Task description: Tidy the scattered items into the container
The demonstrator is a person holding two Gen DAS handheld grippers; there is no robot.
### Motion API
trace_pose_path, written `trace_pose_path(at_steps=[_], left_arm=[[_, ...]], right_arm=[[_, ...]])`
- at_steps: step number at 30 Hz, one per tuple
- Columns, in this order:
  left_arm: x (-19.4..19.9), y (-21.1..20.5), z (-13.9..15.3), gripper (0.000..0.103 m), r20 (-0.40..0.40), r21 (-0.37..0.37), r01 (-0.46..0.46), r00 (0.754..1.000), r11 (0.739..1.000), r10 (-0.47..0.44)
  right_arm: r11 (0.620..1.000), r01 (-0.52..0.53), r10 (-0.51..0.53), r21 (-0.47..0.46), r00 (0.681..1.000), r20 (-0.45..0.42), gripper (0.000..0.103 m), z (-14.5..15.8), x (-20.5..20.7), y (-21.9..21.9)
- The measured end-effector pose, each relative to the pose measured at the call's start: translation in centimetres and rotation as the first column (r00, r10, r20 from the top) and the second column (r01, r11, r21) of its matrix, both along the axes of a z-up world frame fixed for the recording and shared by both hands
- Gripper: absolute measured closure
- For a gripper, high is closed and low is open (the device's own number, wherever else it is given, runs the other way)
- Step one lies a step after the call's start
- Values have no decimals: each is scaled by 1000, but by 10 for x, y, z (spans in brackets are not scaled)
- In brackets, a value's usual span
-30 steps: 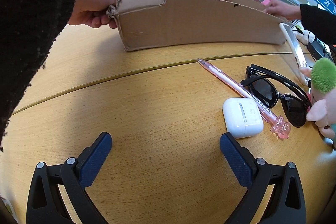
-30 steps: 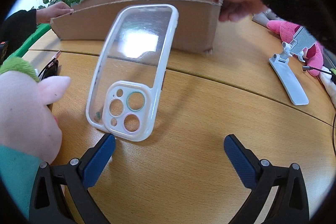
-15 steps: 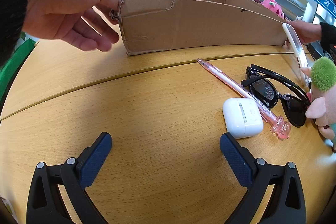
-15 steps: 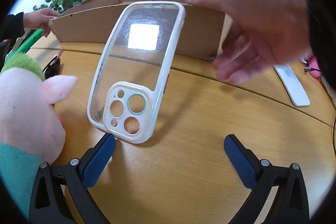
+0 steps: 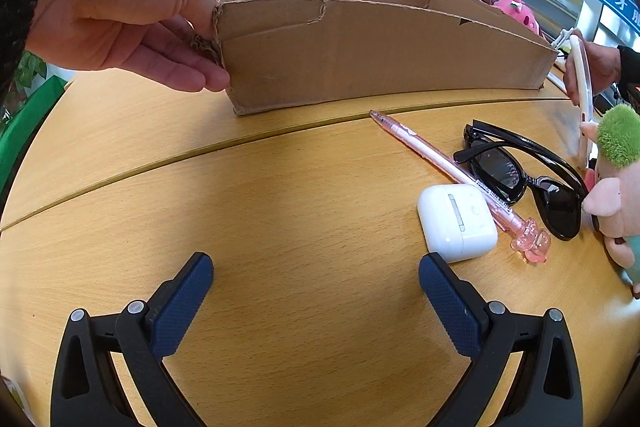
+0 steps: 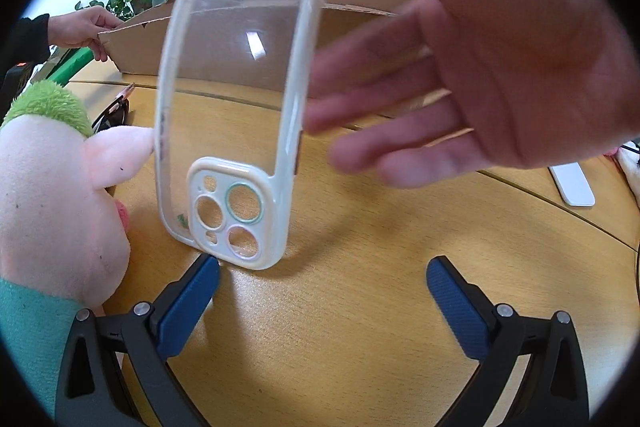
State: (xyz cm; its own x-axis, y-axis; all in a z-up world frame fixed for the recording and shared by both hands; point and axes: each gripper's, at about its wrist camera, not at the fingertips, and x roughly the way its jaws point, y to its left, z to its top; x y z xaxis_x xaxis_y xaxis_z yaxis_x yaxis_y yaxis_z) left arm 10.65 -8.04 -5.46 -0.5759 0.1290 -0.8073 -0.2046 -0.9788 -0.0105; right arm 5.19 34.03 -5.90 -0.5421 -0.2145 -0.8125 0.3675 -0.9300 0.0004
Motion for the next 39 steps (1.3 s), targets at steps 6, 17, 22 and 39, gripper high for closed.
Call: trace_pose_path(at_steps=[6,17,22,39], left_arm=[[0,0,0,0,0,0,0,1000,1000,0],[2,1,1,0,1,0,0,1000,1000,0],[2,1,1,0,1,0,0,1000,1000,0],[-14,7,6,0,2,0,-40,999,999,40]], right_arm=[[1000,-20,20,5,1000,-2,0,1,-3,-1],[1000,-21,21,1,1000,0,0,3,-12,3],[1000,-20,20,1,1000,0,0,3,-11,3],[997,79,-79,6,997,-3,0,2,-17,-13]])
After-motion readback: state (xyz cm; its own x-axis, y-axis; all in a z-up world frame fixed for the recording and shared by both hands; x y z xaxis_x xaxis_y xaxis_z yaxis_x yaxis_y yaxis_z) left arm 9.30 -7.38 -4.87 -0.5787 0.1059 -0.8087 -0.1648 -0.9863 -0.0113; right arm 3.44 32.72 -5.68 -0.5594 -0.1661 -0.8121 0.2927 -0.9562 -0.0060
